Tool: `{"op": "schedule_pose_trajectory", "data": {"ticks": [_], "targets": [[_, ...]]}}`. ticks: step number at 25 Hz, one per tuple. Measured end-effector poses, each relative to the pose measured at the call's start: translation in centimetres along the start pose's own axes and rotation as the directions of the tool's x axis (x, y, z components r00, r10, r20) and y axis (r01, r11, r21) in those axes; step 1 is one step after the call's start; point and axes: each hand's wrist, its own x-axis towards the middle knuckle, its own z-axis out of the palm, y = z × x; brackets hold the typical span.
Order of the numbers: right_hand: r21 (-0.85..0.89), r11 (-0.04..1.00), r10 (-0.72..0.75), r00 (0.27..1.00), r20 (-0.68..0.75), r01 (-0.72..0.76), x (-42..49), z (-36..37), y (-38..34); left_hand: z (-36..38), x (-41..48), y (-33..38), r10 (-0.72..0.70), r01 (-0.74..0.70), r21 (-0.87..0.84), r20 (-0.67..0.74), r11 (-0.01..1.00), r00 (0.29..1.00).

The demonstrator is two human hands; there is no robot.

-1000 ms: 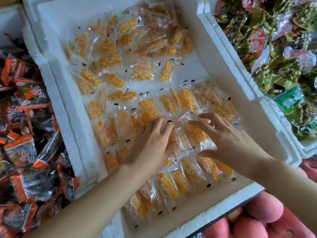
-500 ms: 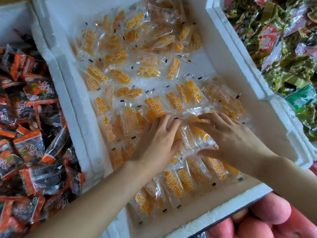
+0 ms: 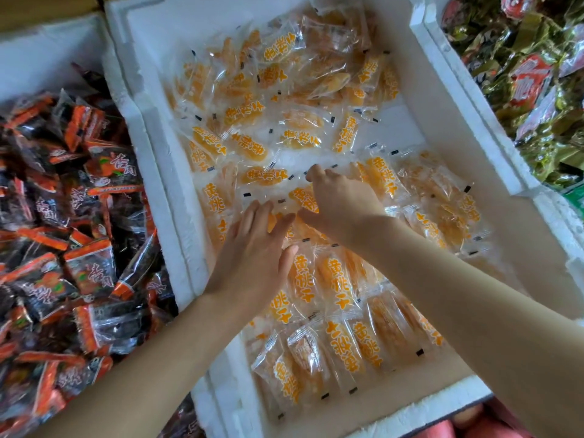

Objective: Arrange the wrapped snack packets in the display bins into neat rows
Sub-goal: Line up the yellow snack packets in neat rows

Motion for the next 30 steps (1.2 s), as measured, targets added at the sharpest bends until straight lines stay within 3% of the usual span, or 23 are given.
{"op": "schedule_pose_trajectory", "data": {"ticks": [6, 10, 12, 15, 18, 22, 27, 30], "targets": [[0.159, 0.986, 0.089, 0.975, -0.202, -0.057, 0.3, -1.5, 1.6, 0.0, 0.7, 0.3, -0.01, 0.009, 0.045, 0.013, 0.999, 1.0], [-0.069, 0.988, 0.136, 0.99, -0.023, -0.138, 0.2, -1.7, 2.5, 0.0, 1.1, 0.4, -0.001, 0.001, -0.042, -0.004, 0.999, 1.0], [-0.152, 0.979, 0.132, 0.99, -0.043, -0.137, 0.2, -2.2, 2.3, -0.2, 1.7, 0.6, -0.056, 0.051, -0.149, -0.034, 0.988, 0.998], [-0.102, 0.993, -0.068, 0.988, -0.141, 0.054, 1.0, -2.2, 2.2, -0.4, 3.1, 0.9, -0.201, 0.172, -0.319, -0.061, 0.932, 0.978], [-0.104, 0.947, -0.307, 0.951, -0.022, 0.304, 2.2, -1.2, 2.4, -0.2, 4.1, 0.9, -0.29, 0.246, -0.403, -0.05, 0.882, 0.956], [-0.068, 0.949, -0.308, 0.951, 0.019, 0.308, 2.8, -0.5, 3.2, -0.2, 5.4, 0.9, -0.328, 0.261, -0.442, -0.082, 0.858, 0.941], [-0.03, 0.952, -0.304, 0.952, 0.025, 0.304, 2.2, 0.3, 4.3, 0.5, 5.4, 0.6, -0.218, 0.187, -0.287, -0.078, 0.939, 0.973], [0.006, 0.956, -0.292, 0.956, -0.043, 0.292, 2.3, 0.1, 4.1, 0.1, 4.8, 0.1, -0.166, 0.13, -0.246, -0.132, 0.96, 0.977]]}}
